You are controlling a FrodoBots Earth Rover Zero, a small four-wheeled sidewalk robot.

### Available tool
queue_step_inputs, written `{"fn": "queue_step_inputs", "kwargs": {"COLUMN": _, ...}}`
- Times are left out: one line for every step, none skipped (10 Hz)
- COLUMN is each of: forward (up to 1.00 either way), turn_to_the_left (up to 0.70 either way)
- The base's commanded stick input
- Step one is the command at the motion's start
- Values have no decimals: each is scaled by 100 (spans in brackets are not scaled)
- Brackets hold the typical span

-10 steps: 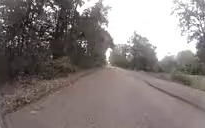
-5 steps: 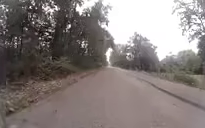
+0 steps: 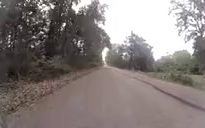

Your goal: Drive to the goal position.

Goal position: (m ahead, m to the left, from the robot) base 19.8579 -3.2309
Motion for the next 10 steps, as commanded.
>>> {"fn": "queue_step_inputs", "kwargs": {"forward": 70, "turn_to_the_left": 0}}
{"fn": "queue_step_inputs", "kwargs": {"forward": 70, "turn_to_the_left": 0}}
{"fn": "queue_step_inputs", "kwargs": {"forward": 70, "turn_to_the_left": 0}}
{"fn": "queue_step_inputs", "kwargs": {"forward": 70, "turn_to_the_left": 0}}
{"fn": "queue_step_inputs", "kwargs": {"forward": 70, "turn_to_the_left": 0}}
{"fn": "queue_step_inputs", "kwargs": {"forward": 70, "turn_to_the_left": 0}}
{"fn": "queue_step_inputs", "kwargs": {"forward": 70, "turn_to_the_left": 0}}
{"fn": "queue_step_inputs", "kwargs": {"forward": 70, "turn_to_the_left": 0}}
{"fn": "queue_step_inputs", "kwargs": {"forward": 70, "turn_to_the_left": 0}}
{"fn": "queue_step_inputs", "kwargs": {"forward": 70, "turn_to_the_left": 0}}
